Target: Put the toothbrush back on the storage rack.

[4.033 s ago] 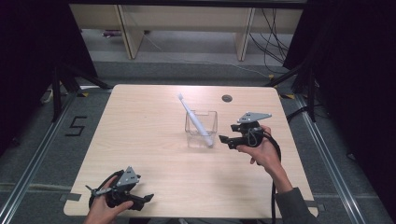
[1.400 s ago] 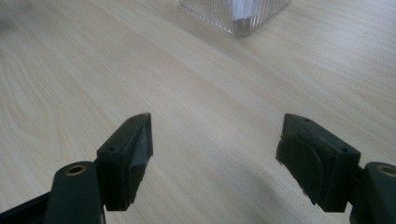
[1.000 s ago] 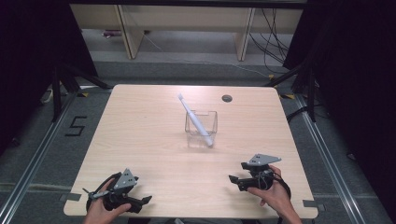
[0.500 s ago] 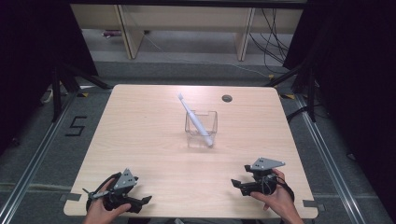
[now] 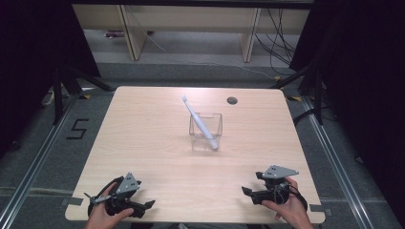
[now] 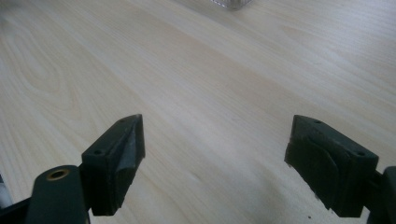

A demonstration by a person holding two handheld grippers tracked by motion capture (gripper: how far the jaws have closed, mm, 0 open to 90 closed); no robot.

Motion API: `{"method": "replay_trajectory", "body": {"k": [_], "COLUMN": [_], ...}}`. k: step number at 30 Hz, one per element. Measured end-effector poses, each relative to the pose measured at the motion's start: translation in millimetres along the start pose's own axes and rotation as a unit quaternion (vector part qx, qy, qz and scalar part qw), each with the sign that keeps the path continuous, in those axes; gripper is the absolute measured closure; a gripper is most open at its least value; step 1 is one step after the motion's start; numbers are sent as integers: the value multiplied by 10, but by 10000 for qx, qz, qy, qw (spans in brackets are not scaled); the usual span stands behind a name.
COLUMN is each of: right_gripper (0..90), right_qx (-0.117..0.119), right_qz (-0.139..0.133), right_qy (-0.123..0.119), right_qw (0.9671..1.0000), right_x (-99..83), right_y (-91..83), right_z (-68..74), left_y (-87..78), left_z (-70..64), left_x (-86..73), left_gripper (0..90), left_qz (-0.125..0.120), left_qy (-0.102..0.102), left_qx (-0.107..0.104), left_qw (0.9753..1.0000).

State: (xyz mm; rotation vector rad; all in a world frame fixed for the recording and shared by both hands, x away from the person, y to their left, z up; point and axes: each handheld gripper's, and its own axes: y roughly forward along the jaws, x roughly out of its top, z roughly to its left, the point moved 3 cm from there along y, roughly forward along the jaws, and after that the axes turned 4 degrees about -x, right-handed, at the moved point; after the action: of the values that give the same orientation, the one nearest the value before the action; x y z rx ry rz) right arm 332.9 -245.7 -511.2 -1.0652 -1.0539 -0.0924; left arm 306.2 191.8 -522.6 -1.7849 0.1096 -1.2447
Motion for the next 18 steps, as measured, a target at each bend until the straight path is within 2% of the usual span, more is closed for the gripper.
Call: {"method": "replay_trajectory", "body": {"k": [1,2,3,4,5,9,11,13,15,18], "right_gripper": [198,198,198,197,197,193,192,192,193,193], "right_qx": [-5,63,35,-150,-177,-223,-218,-266,-181,-304], "right_qz": [8,6,4,19,-18,45,67,118,113,124], "right_qy": [67,-5,-4,94,-27,0,-8,-102,-110,-229], "right_qw": [10000,10000,10000,9998,9998,9997,9997,9995,9997,9992], "right_x": [-11,-17,-23,-36,-39,-74,-87,-94,-97,-95], "right_y": [-11,-11,-19,-39,-40,-59,-61,-63,-45,-59], "right_z": [11,-8,-8,4,-17,-13,-11,-23,-17,-28], "left_y": [0,0,-1,-2,-3,2,-4,-6,-5,-5], "left_z": [1,1,2,1,2,-13,-1,-1,-4,-1], "left_x": [-2,-2,-3,-3,-2,2,-1,1,2,1], "left_gripper": [150,150,150,150,150,150,150,150,150,150], "left_qz": [10,9,7,5,6,-53,21,20,2,34], "left_qy": [5,3,3,2,9,-27,41,52,37,59], "left_qx": [-1,1,2,0,1,-35,-6,-5,-7,4], "left_qw": [10000,10000,10000,10000,10000,10000,10000,10000,10000,10000]}}
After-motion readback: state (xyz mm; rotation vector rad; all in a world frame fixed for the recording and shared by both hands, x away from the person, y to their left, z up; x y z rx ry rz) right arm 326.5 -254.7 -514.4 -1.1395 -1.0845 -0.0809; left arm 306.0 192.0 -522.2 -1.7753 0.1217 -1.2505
